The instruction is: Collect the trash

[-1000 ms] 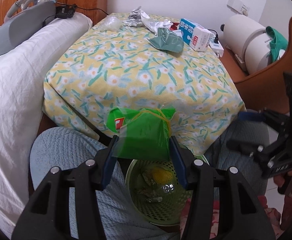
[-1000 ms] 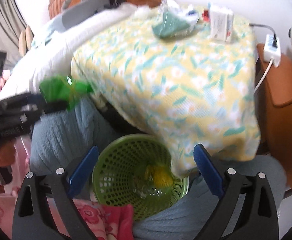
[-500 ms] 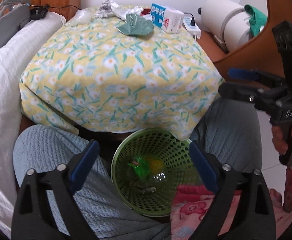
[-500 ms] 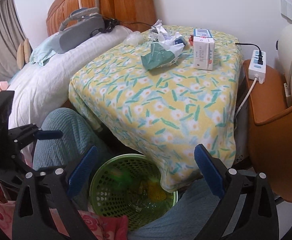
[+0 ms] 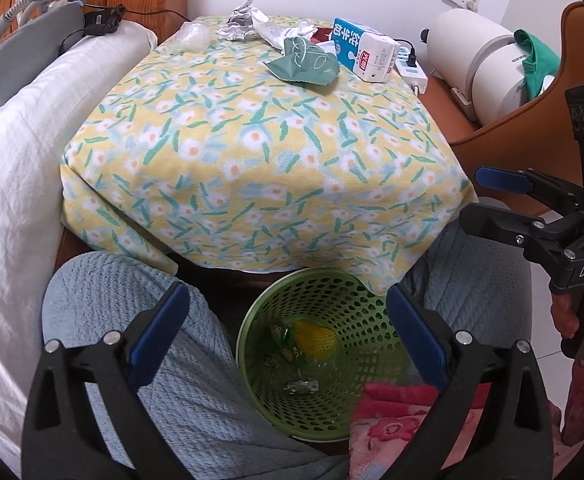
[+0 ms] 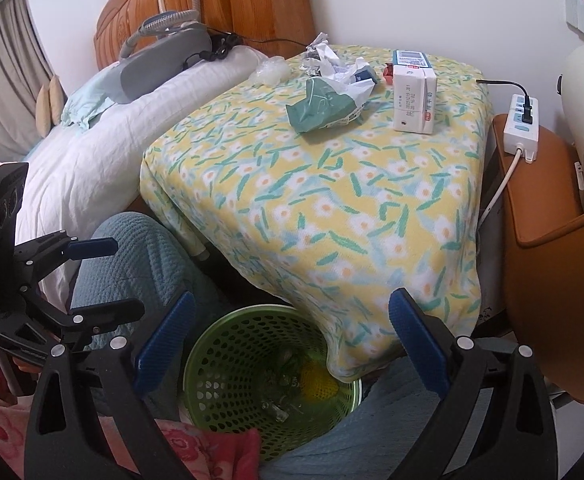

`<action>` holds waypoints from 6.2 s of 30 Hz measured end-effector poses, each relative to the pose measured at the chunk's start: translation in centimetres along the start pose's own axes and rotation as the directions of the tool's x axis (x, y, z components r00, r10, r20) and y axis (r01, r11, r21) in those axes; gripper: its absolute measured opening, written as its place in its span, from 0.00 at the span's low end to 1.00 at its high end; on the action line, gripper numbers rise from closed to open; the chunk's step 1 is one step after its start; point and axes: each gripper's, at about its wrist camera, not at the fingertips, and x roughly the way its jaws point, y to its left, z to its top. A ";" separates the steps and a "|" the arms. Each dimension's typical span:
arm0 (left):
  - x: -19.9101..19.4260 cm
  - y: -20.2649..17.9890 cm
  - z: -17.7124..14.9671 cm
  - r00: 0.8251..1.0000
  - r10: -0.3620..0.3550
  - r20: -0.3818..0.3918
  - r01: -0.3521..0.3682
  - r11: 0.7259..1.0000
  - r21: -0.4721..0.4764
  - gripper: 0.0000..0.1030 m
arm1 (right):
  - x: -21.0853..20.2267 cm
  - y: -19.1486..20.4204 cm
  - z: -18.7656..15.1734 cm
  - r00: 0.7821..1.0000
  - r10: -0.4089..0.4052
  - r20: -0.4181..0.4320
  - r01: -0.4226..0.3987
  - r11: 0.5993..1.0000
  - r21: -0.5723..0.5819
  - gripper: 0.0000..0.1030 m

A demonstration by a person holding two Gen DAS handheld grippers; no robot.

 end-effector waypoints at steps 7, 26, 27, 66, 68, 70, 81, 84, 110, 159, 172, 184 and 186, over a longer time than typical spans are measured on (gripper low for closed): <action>0.3 0.3 0.6 1.000 0.013 -0.001 -0.013 1.000 -0.010 0.91 | 0.2 0.0 0.3 1.000 -0.009 0.004 0.009 1.000 0.005 0.94; 2.8 5.2 12.6 0.971 0.220 0.094 -0.208 0.971 -0.119 0.92 | 6.1 -2.4 11.6 0.998 -0.042 0.049 0.031 0.978 0.208 0.94; 2.9 5.7 13.2 0.970 0.223 0.095 -0.209 0.968 -0.135 0.92 | 6.5 -2.5 12.0 0.998 -0.050 0.046 0.038 0.972 0.231 0.94; 15.7 11.8 28.3 0.982 0.169 0.085 -0.163 0.984 -0.066 0.45 | 10.5 -3.2 15.4 0.959 -0.277 0.066 0.230 0.890 0.394 0.67; 15.5 11.5 28.3 0.980 0.178 0.089 -0.174 0.983 -0.056 0.42 | 10.3 -2.9 15.4 0.960 -0.271 0.073 0.224 0.896 0.384 0.67; 14.6 11.2 28.0 0.977 0.190 0.096 -0.185 0.981 -0.054 0.40 | 9.9 -2.8 15.3 0.965 -0.251 0.078 0.204 0.903 0.378 0.67; 5.9 7.7 20.7 0.964 0.228 0.141 -0.219 0.973 -0.073 0.39 | 6.1 -1.7 12.0 0.978 -0.199 0.066 0.171 0.940 0.296 0.67; 4.2 6.0 17.5 0.973 0.200 0.116 -0.193 0.979 -0.069 0.39 | 4.8 -1.4 10.4 0.981 -0.189 0.050 0.169 0.948 0.269 0.67; 6.9 -4.0 -2.2 0.972 0.029 -0.235 -0.007 0.996 0.094 0.39 | 0.8 -1.4 0.8 0.994 -0.100 -0.047 0.108 0.971 0.215 0.67; 0.5 2.9 1.9 0.980 0.196 -0.030 -0.197 0.978 -0.066 0.92 | 10.1 4.4 -5.6 0.930 0.037 -0.366 -0.048 0.999 -0.021 0.72; 0.7 3.2 1.9 0.981 0.190 -0.041 -0.193 0.978 -0.082 0.92 | 8.9 3.3 -3.6 0.950 -0.010 -0.311 0.018 1.000 0.021 0.90; 0.9 3.3 2.0 0.981 0.188 -0.048 -0.191 0.978 -0.086 0.92 | 5.8 3.6 -2.6 0.961 -0.012 -0.276 0.014 1.000 0.005 0.90; 0.8 3.3 2.3 0.982 0.185 -0.045 -0.189 0.978 -0.086 0.92 | 5.4 3.8 -2.3 0.964 -0.010 -0.266 0.011 1.000 0.000 0.90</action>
